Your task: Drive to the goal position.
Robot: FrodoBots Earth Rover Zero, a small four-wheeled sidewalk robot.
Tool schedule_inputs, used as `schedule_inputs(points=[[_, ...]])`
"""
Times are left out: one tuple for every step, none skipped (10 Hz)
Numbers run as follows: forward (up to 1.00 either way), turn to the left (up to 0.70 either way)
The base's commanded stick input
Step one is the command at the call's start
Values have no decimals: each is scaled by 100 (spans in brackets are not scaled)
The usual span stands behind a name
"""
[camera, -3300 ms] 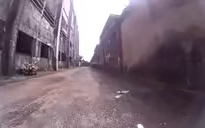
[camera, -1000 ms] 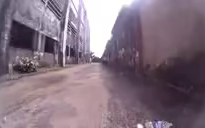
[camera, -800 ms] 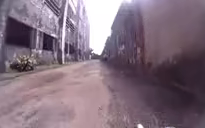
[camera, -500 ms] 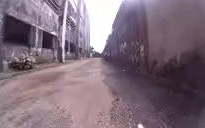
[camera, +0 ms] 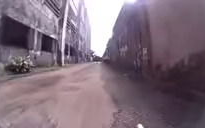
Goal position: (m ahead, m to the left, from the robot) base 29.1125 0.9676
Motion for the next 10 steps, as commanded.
schedule_inputs(points=[[50, 0], [50, 0], [50, 0], [50, 0], [50, 0], [50, 0], [50, 0], [50, 0], [50, 0], [50, 0]])
